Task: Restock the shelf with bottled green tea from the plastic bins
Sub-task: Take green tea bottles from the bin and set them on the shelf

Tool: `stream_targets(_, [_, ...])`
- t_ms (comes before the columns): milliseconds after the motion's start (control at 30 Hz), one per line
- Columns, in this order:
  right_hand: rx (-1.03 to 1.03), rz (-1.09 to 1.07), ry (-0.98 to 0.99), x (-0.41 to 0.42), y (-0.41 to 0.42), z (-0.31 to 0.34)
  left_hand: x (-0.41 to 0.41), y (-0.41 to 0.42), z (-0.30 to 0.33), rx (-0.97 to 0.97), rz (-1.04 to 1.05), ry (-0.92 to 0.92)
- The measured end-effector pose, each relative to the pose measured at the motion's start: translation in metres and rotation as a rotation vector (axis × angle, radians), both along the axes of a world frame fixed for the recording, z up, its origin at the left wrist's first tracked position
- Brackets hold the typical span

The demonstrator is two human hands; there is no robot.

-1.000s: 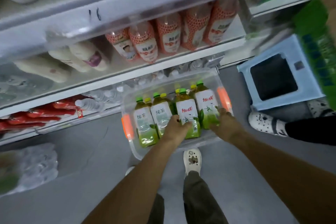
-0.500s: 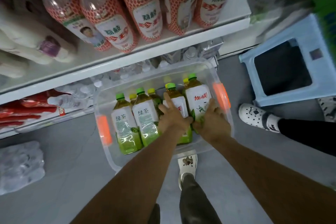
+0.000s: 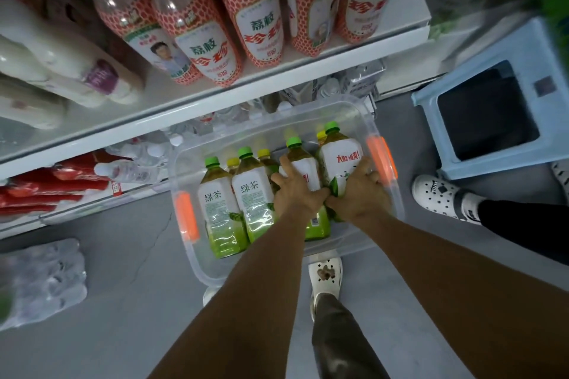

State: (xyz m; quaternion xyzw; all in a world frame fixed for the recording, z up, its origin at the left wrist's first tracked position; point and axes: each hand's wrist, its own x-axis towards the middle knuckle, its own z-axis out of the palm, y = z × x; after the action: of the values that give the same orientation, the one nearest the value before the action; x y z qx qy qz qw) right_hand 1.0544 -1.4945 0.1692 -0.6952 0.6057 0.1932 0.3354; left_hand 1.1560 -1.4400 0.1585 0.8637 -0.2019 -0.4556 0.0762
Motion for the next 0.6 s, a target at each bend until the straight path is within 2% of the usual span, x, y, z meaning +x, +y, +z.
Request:
stream_targets(200, [0.154, -0.035, -0.014, -0.003, -0.016, 0.042, 0.017, 0.022, 0.027, -0.082, 0.055, 0.086])
stream_targets(333, [0.275, -0.077, -0.05, -0.004, -0.023, 0.083, 0.034, 0.039, 0.059, -0.175, 0.215, 0.164])
stream_targets(467, [0.355, -0.201, -0.247, -0.008, -0.022, 0.118, 0.05, 0.063, 0.1, -0.323, 0.512, 0.231])
stream_targets(600, [0.54, -0.306, -0.415, -0.009, -0.01, 0.158, 0.069, 0.092, 0.149, -0.4, 0.64, 0.254])
